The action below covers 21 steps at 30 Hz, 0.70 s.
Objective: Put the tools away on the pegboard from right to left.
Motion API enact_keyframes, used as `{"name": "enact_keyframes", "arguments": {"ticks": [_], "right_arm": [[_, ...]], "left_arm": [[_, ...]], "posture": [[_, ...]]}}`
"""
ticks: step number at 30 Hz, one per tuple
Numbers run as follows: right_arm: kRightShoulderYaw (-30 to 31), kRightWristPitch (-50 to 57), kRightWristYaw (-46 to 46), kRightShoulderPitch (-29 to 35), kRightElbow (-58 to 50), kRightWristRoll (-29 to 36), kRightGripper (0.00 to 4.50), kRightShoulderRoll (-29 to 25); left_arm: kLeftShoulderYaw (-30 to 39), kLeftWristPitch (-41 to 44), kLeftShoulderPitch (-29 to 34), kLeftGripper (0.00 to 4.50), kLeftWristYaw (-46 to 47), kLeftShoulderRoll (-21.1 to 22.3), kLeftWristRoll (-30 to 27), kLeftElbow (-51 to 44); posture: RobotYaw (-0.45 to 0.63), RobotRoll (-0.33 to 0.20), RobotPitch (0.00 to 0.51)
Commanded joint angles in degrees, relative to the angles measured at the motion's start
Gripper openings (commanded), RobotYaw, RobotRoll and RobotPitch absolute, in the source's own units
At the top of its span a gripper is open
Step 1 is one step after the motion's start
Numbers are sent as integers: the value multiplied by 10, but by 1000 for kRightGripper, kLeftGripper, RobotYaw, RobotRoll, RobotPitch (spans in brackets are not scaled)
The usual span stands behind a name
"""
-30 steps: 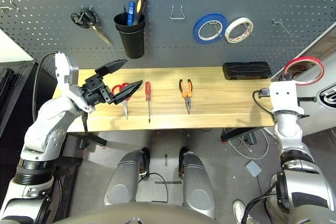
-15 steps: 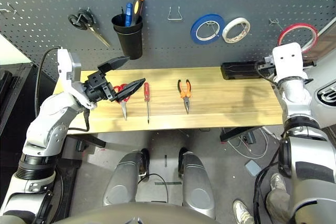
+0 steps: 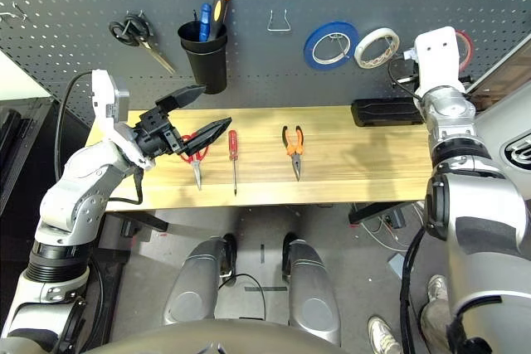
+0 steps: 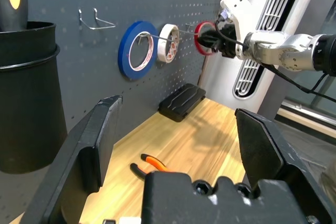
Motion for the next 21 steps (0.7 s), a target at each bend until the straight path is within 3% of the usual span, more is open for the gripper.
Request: {"name": "enact_keyframes", "arguments": {"ticks": [1, 6, 11, 15, 21], "right_arm": [[-2, -79, -16, 32, -11, -1, 2542, 1], [-4, -151, -23, 89, -30, 7, 4358, 10], [-4, -191, 22, 158, -79, 29, 4439, 33], [3, -200, 51, 239, -153, 46, 4439, 66], [16, -44, 98, 302, -244, 73, 4439, 121]], "left_arm": [[-4, 11, 12, 4500, 7, 8, 7, -12], [-6, 13, 26, 4500, 7, 15, 10, -16], [-14, 23, 30, 4500, 1, 33, 20, -10], [-35, 31, 31, 4500, -5, 74, 67, 27], [-65, 59, 18, 4500, -6, 98, 107, 55]], "posture": [[226, 0, 221], [218, 0, 229], [206, 0, 236], [200, 0, 239], [199, 0, 243]]}}
